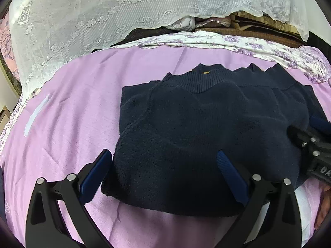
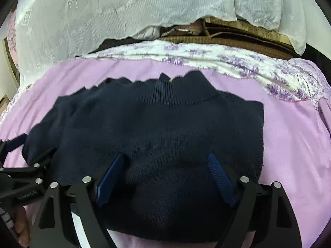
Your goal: Fold small clothes
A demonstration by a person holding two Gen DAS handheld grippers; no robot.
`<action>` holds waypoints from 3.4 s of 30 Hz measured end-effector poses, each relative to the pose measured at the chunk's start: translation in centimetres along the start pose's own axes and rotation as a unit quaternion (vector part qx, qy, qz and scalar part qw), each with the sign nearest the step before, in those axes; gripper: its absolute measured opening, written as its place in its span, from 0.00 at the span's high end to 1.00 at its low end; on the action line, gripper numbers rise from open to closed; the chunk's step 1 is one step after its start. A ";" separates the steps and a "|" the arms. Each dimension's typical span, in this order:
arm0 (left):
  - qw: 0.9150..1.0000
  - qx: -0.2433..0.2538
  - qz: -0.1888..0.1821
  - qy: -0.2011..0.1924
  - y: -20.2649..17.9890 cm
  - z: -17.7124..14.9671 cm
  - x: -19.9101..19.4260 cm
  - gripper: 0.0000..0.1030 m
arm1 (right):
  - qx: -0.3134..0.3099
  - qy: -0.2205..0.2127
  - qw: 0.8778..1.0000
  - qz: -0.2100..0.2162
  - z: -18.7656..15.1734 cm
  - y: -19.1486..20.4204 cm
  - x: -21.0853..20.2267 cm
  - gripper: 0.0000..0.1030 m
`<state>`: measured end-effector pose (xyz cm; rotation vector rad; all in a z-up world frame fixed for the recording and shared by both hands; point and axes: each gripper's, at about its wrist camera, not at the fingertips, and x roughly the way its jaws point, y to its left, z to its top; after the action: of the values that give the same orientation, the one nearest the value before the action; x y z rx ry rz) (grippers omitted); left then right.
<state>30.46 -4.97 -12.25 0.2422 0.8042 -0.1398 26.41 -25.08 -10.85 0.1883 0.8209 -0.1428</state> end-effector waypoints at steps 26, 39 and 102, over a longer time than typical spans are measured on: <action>0.998 -0.055 -0.038 -0.001 2.2 -0.8 -2.6 0.04 | 0.053 -0.102 0.993 0.019 -2.8 -1.9 -7.3 0.56; 0.999 -0.038 0.002 0.026 1.0 -1.5 -2.9 0.04 | 0.134 -0.027 0.989 0.056 -3.9 -5.3 -6.6 0.63; 0.998 -0.046 -0.050 0.018 -4.0 0.2 -0.8 0.04 | 0.228 -0.007 0.959 0.167 -0.7 -11.7 0.9 0.03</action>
<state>29.12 -8.84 -12.17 0.1170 0.8562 -0.1923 24.19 -36.31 -13.30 0.7568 0.7218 -0.0135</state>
